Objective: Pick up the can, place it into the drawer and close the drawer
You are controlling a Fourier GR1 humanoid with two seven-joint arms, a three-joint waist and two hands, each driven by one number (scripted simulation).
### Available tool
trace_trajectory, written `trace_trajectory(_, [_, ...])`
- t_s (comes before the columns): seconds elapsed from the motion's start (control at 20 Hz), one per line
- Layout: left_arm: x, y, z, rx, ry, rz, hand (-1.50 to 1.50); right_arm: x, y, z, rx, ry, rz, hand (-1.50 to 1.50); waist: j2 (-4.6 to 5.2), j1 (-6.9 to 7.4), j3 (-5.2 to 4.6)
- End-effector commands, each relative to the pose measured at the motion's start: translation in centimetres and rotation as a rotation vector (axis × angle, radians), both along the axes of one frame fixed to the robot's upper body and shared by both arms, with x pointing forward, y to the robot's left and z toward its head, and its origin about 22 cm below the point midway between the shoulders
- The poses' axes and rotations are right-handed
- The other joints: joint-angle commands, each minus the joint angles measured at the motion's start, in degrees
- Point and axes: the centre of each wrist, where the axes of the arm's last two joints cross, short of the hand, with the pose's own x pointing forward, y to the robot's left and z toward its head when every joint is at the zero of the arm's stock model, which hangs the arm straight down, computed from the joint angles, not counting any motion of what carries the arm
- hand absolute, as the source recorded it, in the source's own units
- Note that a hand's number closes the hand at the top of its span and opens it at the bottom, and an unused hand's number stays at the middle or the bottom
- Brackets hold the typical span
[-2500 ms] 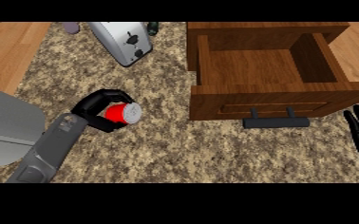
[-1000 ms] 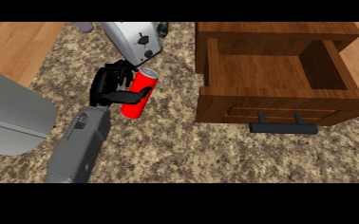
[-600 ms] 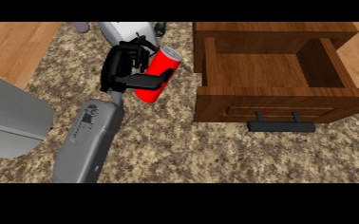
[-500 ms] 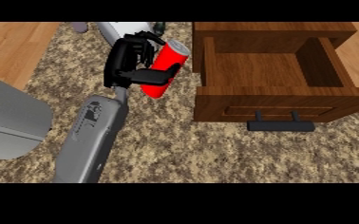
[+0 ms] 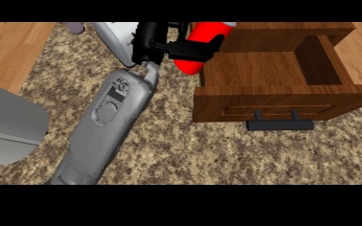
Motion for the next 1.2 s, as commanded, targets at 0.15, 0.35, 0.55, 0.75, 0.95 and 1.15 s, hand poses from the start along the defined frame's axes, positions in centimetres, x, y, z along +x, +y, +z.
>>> trace_trajectory(0.15, [0.8, -3.5, 4.0, 0.016, 0.021, -0.006, 1.5, -0.9, 0.3, 0.4, -0.012, 0.014, 0.007, -1.5, 0.03, -0.38, -0.01])
trace_trajectory(0.35, [2.4, -5.4, 5.2, 0.032, 0.0, 0.022, 1.5, 2.0, 0.6, 0.6, -0.001, -0.019, 0.027, -1.5, 0.33, -0.67, 0.0])
trace_trajectory(0.55, [2.7, -7.2, 5.7, 0.056, 0.031, 0.022, 1.5, 0.5, 1.3, 1.5, -0.008, 0.012, 0.021, -1.5, 0.43, -1.6, 0.0])
trace_trajectory(0.75, [3.7, -7.2, 6.3, 0.08, 0.034, 0.009, 1.5, 0.8, 1.3, 0.4, -0.01, -0.008, 0.018, -1.5, 0.37, -1.02, 0.01])
trace_trajectory(0.95, [4.1, -8.1, 6.1, 0.102, 0.032, 0.025, 1.5, 1.6, 0.5, -0.1, -0.004, 0.002, 0.031, -1.5, 0.61, -2.04, 0.06])
trace_trajectory(1.15, [4.2, -8.8, 5.9, 0.12, 0.023, 0.022, 1.5, 2.6, 0.9, 0.0, -0.006, 0.006, 0.039, -1.5, 0.81, -2.59, 0.07])
